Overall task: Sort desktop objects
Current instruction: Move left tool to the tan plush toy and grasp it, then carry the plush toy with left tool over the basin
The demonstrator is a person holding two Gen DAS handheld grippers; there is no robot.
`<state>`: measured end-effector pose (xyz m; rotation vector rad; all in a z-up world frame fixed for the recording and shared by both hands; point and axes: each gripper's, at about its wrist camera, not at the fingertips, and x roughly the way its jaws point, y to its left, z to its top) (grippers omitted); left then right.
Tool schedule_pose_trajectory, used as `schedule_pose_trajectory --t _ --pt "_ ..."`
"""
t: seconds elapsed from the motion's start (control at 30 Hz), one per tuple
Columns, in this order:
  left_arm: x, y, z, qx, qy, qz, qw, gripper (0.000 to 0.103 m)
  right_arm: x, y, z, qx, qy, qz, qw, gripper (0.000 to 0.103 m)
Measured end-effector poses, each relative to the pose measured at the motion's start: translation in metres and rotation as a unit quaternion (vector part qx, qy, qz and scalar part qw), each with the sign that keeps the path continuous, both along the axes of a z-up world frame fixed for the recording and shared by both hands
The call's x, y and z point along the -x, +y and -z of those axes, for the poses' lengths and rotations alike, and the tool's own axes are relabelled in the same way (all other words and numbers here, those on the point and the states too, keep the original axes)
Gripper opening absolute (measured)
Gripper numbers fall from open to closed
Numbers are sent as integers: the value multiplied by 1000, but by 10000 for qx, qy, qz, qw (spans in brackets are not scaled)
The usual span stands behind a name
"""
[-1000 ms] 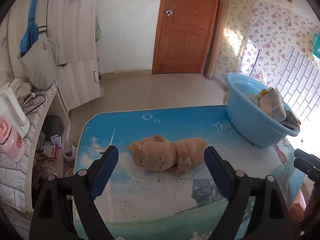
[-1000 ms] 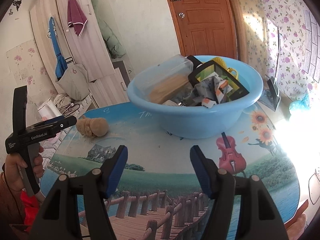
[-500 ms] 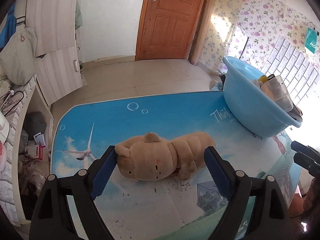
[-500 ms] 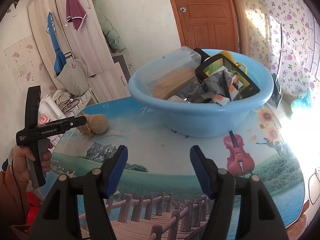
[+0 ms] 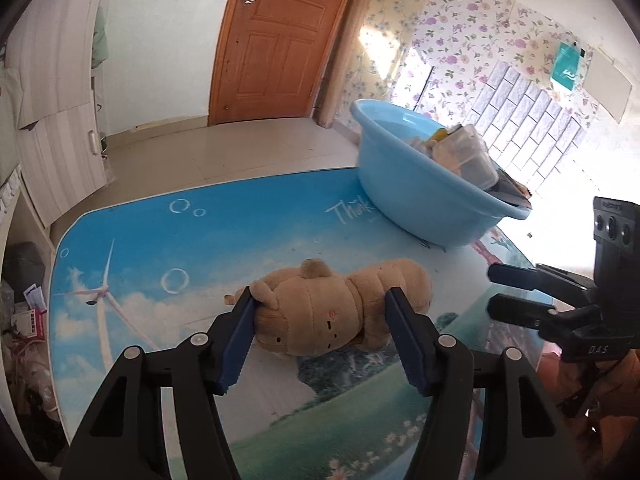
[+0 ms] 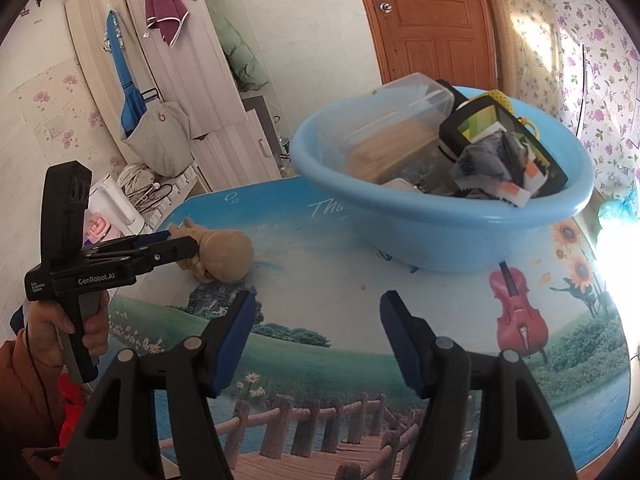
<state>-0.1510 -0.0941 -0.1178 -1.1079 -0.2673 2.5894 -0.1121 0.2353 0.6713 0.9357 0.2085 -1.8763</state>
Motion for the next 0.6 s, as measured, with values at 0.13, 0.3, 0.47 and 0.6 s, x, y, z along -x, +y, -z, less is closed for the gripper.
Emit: schedule_pose_trajectory --t 0.13,0.3,0.47,0.6 --pt "-10 17 -12 -140 81 242 9996 63 -8 -16 8 -159 -114 -385 9991 65" --pt "-23 33 -32 -75 274 425 9987 63 -16 -17 5 75 -259 -637 9976 64" --pt "-30 40 -48 -68 404 470 9981 64 -13 1 -12 710 -342 -616 9950 63" --pt "-34 51 -59 47 509 559 9971 64 -11 7 -21 991 -424 -784 9911 50"
